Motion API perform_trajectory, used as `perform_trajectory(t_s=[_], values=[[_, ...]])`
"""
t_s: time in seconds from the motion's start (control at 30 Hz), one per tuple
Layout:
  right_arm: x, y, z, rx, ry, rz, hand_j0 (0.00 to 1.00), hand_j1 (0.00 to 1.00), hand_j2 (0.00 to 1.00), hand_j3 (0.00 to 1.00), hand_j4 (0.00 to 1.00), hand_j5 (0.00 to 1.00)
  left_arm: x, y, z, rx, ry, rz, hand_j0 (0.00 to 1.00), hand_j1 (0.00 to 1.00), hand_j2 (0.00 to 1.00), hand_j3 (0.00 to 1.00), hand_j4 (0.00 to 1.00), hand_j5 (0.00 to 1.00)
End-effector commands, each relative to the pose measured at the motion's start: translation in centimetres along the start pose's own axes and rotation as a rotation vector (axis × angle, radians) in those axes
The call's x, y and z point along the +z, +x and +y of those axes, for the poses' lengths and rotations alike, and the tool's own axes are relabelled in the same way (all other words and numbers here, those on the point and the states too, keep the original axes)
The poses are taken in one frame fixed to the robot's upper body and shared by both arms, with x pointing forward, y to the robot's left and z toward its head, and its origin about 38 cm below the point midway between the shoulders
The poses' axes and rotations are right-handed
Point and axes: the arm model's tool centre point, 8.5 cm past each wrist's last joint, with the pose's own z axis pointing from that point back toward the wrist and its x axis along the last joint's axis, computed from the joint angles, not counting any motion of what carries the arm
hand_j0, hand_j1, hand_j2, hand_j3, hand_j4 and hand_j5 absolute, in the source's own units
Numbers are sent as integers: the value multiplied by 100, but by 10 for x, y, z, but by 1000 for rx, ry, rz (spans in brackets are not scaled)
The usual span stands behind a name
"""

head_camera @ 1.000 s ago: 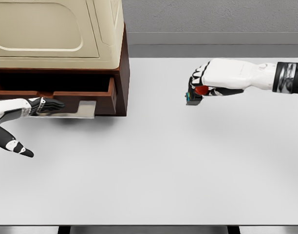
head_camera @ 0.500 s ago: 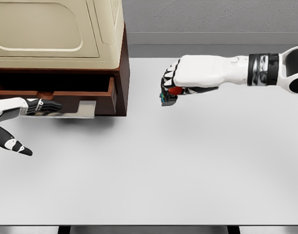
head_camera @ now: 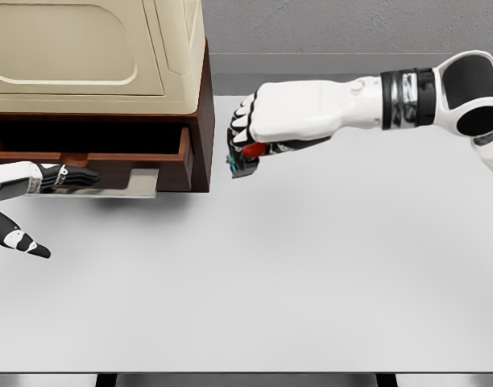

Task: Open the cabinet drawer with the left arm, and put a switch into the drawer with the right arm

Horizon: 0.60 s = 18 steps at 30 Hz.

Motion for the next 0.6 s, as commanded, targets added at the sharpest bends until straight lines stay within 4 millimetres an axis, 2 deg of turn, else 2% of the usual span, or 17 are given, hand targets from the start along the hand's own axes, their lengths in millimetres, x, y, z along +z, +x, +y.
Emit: perform_trajectory(t_s=[0.0, 0.1, 0.43, 0.57], values=[[-4, 3, 0, -15, -7, -19, 45, 45, 45, 45, 45, 45, 2, -17, -7, -94, -56, 112, 100, 100, 100, 100, 100, 100], [-15, 8, -7, 6, -1, -50, 45, 45, 45, 45, 45, 45, 2, -17, -7, -88, -54, 105, 100, 100, 100, 100, 100, 100], [-17, 14, -29, 15, -12, -93, 45, 45, 45, 45, 45, 45, 2, -18, -9, -70, -54, 100, 100, 100, 100, 100, 100, 100], [-32, 21, -40, 42, -20, -133, 45, 45, 45, 45, 45, 45, 2, -20, -12, -54, -58, 101, 100, 100, 100, 100, 100, 100]])
